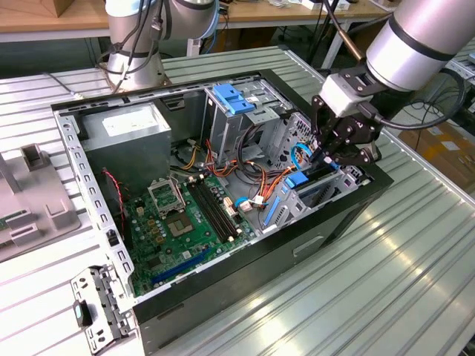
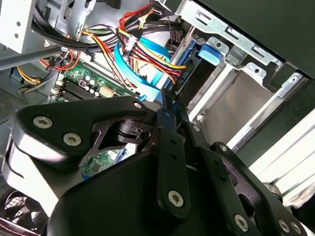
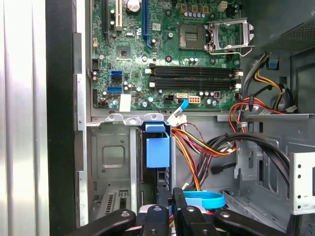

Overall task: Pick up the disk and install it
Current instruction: 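Insert the second disk wire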

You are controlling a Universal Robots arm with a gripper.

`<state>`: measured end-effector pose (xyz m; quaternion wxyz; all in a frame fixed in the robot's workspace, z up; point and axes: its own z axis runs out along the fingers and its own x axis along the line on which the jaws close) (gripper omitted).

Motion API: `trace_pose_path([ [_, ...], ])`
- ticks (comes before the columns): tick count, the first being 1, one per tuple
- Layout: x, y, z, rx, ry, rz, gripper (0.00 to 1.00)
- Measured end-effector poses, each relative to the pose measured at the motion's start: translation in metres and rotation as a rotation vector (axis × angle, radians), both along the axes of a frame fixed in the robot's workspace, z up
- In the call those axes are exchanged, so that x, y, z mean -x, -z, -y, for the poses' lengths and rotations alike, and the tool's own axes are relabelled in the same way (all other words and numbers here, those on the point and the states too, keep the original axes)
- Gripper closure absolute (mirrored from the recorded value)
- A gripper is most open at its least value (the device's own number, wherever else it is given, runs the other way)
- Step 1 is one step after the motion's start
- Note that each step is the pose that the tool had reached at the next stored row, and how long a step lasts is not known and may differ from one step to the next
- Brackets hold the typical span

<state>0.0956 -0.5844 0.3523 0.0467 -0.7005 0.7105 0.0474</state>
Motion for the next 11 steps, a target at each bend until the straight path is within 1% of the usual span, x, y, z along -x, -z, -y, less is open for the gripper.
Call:
trace_pose_path([
  [11, 0.0, 0.0025, 0.0007, 0.0, -0.005, 0.0, 0.84],
])
